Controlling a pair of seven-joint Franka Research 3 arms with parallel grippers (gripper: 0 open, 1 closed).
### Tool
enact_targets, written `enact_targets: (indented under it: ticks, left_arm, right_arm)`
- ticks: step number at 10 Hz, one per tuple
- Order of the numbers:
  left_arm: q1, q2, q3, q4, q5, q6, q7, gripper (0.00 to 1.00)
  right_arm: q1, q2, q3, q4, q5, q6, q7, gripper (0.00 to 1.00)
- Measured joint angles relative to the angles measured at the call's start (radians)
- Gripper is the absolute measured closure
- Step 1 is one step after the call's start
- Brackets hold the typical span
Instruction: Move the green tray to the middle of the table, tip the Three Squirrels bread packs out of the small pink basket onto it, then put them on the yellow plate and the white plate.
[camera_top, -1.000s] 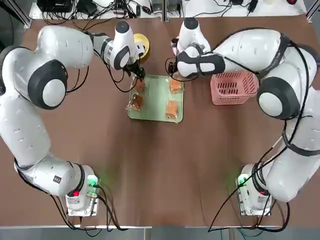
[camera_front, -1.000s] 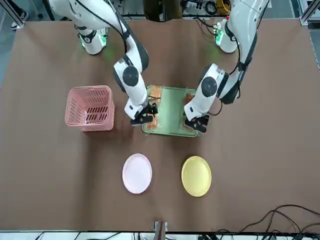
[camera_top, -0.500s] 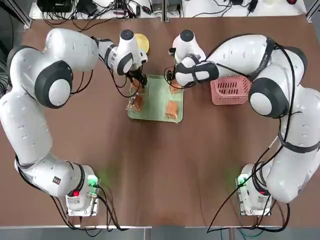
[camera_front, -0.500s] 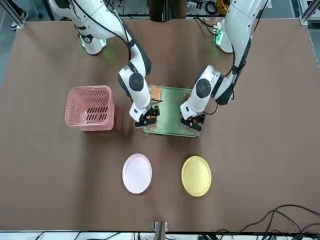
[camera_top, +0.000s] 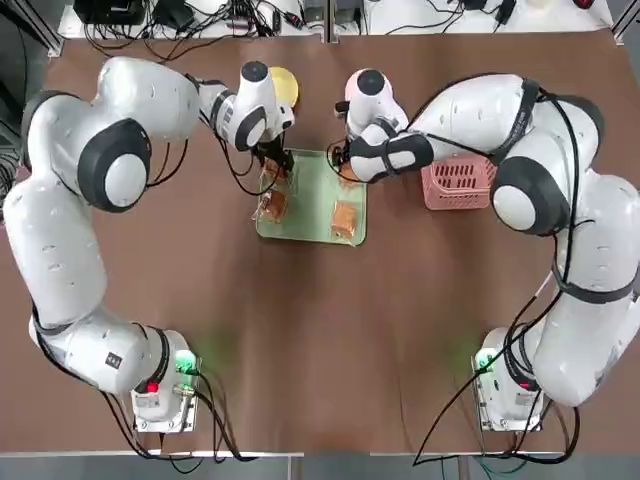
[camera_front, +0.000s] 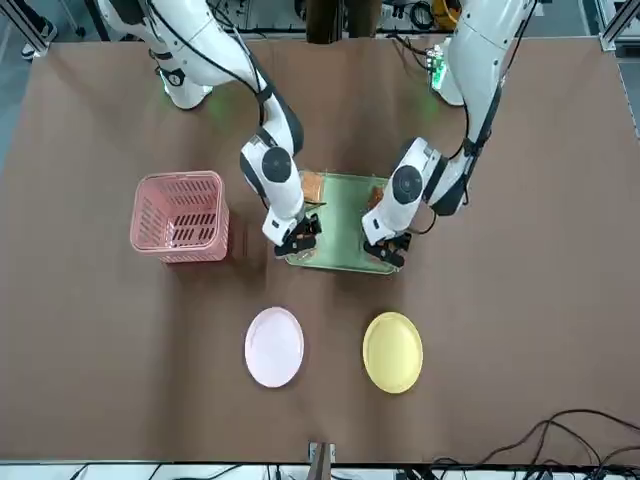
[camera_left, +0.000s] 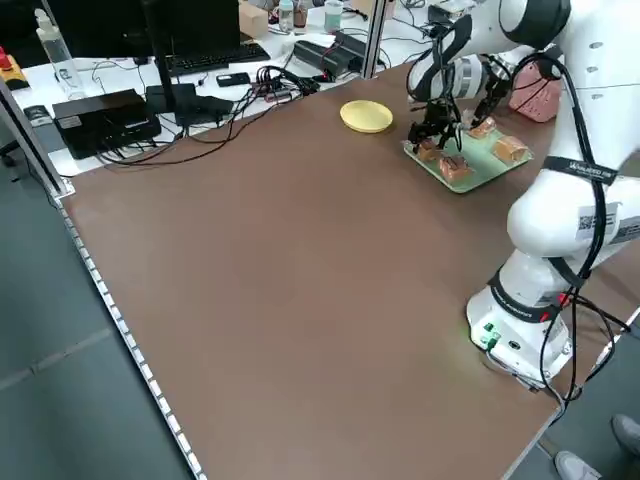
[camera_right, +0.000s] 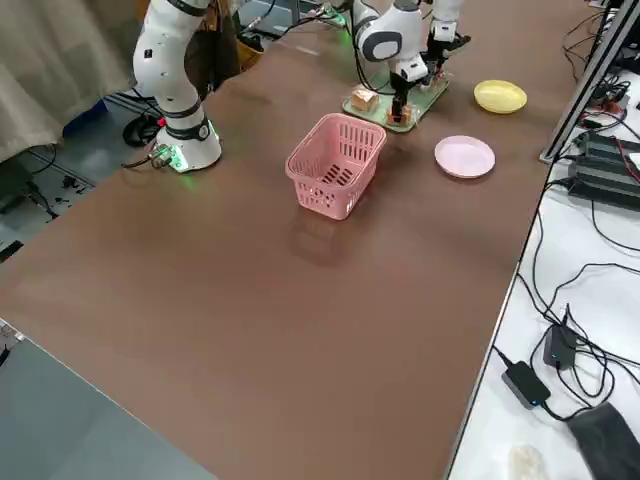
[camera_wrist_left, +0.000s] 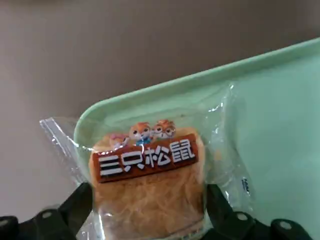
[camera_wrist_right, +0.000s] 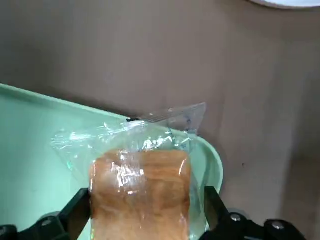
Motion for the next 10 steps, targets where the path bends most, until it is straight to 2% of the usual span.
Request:
enact_targets:
  ticks: [2,3,4,6,7,8,10]
  left_arm:
    - [0.000,0.018,0.000,0.022,0.000,0.000,-0.003,0.00]
    - [0.000,0.024,0.000,0.031,0.000,0.000,-0.005,0.01]
    - [0.000,0.032,0.000,0.042,0.000,0.000,-0.017,0.02]
    - [-0.003,0.039,0.000,0.055,0.001,-0.001,-0.064,0.13]
    - [-0.003,0.038,0.000,0.060,0.002,-0.004,-0.082,0.27]
    - [-0.002,0.035,0.000,0.065,0.002,-0.007,-0.089,0.33]
    - [-0.002,0.034,0.000,0.070,0.002,-0.018,-0.097,0.33]
  right_arm:
    - [0.007,0.002,0.000,0.000,-0.002,0.000,0.000,0.06]
    - [0.011,0.003,0.000,0.000,-0.003,0.000,0.000,0.13]
    - [0.012,0.003,0.000,0.001,-0.004,0.000,0.000,0.28]
    - [0.013,0.000,0.000,0.007,-0.004,-0.004,0.000,0.42]
    - [0.012,-0.009,-0.001,0.011,-0.004,-0.010,0.000,0.52]
    - [0.010,-0.017,-0.009,0.017,-0.004,-0.011,0.000,0.54]
    - [-0.009,-0.025,-0.045,0.065,-0.005,-0.032,-0.001,0.54]
